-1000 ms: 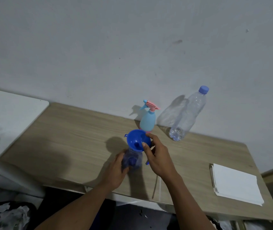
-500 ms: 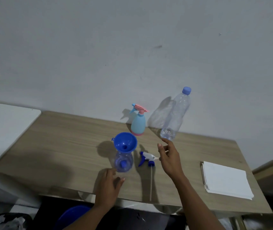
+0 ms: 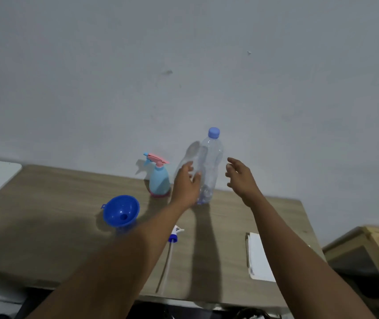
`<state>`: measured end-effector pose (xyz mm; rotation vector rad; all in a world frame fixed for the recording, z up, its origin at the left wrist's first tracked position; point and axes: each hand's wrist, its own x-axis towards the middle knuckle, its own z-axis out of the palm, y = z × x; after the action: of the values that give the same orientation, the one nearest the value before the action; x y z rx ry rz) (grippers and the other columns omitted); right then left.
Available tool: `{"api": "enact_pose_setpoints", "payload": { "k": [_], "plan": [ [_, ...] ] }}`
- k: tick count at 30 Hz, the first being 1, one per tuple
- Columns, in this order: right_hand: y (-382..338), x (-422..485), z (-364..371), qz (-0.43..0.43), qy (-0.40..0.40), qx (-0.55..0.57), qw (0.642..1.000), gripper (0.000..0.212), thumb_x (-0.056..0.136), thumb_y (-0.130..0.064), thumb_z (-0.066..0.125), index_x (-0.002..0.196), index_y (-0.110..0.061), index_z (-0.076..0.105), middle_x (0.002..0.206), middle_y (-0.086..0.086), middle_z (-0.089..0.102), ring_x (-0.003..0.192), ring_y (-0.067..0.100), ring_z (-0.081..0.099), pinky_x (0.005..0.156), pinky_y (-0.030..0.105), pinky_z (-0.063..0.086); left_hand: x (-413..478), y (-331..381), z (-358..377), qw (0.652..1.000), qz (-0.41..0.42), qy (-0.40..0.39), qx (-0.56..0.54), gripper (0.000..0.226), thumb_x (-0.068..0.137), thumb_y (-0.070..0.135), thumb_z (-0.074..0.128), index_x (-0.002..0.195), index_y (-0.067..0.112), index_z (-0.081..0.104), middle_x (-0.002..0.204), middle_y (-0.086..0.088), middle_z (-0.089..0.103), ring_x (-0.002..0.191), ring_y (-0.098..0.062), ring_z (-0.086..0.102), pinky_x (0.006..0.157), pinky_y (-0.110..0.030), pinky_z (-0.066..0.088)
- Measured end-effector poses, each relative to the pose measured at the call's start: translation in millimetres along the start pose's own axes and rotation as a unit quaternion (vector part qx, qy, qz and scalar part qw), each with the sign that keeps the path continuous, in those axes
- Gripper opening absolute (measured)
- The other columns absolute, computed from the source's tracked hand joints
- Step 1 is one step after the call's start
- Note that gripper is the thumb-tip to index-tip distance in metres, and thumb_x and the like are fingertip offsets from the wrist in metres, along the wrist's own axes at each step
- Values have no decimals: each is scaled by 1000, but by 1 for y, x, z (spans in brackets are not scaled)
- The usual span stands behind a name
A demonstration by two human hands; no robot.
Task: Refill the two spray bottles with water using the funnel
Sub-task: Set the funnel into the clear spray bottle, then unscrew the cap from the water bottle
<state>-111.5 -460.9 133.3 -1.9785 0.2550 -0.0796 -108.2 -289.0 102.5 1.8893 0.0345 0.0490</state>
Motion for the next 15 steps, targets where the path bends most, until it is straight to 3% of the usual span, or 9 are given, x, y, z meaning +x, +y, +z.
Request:
{"api": "enact_pose_setpoints", "payload": {
  "k": [4,7,12,15],
  "plan": [
    [-17,5,-8,-8,-84,15,996,46,104,-17,44,149,-17,42,142,-4,51,133,20,49,114,49,41,29,22,7,999,-38,-24,29,50,104,30,44,152,26,30,154,-3,42,138,-28,44,114,-47,38],
    [-22,-1,-9,-25,-112,23,993,48,102,-10,43,149,-18,42,143,-8,49,134,15,47,116,47,39,27,28,7,999,-37,-18,29,46,104,29,44,149,23,38,147,-6,51,131,-29,51,110,-42,43],
    [-6,-27,-7,-59,-83,66,993,47,98,-8,53,144,-19,45,142,-10,50,125,12,55,112,36,43,-2,27,5,999,-27,7,-24,39,101,26,52,140,23,50,135,-4,61,121,-22,59,106,-41,48],
    [12,-50,-12,-102,-64,100,988,56,92,-3,65,141,-19,43,140,-5,51,128,13,54,104,24,48,-31,33,0,998,-13,12,-54,36,101,22,55,137,21,55,126,1,64,114,-13,60,97,-26,48]
  ]
}}
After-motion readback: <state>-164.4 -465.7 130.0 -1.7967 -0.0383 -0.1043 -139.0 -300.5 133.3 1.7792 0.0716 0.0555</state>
